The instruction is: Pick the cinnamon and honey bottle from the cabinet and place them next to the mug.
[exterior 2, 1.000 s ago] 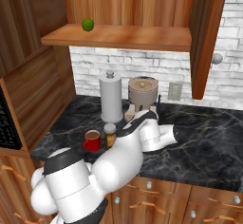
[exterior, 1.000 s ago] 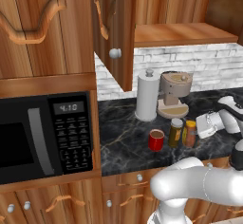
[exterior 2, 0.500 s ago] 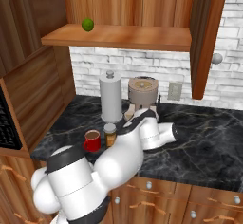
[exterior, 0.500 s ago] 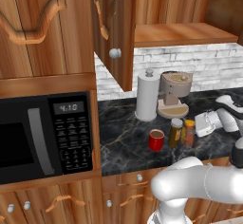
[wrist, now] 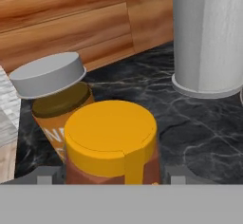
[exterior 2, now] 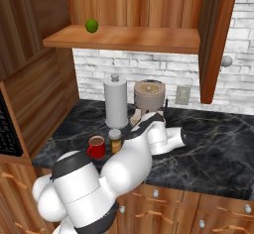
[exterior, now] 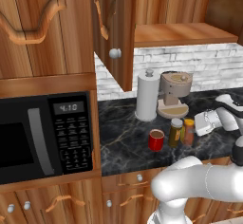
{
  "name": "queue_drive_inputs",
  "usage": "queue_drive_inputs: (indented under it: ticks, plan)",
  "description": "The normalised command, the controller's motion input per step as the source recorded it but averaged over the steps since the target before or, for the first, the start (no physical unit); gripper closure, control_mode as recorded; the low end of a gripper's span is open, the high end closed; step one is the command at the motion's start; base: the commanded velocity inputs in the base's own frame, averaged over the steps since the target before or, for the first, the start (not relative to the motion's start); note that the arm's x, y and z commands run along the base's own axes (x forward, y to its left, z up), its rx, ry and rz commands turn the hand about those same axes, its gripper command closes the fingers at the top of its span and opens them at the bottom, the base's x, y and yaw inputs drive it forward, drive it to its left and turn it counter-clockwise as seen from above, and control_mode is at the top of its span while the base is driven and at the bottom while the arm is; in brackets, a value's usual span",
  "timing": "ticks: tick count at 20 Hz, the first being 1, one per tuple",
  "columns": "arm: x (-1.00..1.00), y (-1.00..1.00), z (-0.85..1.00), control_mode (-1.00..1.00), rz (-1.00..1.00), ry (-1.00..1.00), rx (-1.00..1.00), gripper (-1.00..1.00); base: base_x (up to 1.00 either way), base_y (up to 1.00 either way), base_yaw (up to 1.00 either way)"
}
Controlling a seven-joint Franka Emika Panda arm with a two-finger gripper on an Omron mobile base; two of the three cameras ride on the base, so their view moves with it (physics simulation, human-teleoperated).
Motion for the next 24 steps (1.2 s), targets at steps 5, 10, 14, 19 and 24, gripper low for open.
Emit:
queue_drive_inputs:
  ticks: [5, 10, 14, 19, 24]
  plan:
    - [0.0, 0.0, 0.0, -1.0, 0.0, 0.0, 0.0, -1.0, 0.0, 0.0, 0.0]
    - [0.0, 0.0, 0.0, -1.0, 0.0, 0.0, 0.0, -1.0, 0.0, 0.0, 0.0]
    - [0.0, 0.0, 0.11, -1.0, 0.0, -0.01, 0.0, -1.0, 0.0, 0.0, 0.0]
    - [0.0, 0.0, 0.51, -1.0, 0.0, -0.06, 0.0, -1.0, 0.0, 0.0, 0.0]
    - [0.0, 0.01, 0.49, -1.0, 0.0, -0.09, 0.0, -1.0, 0.0, 0.0, 0.0]
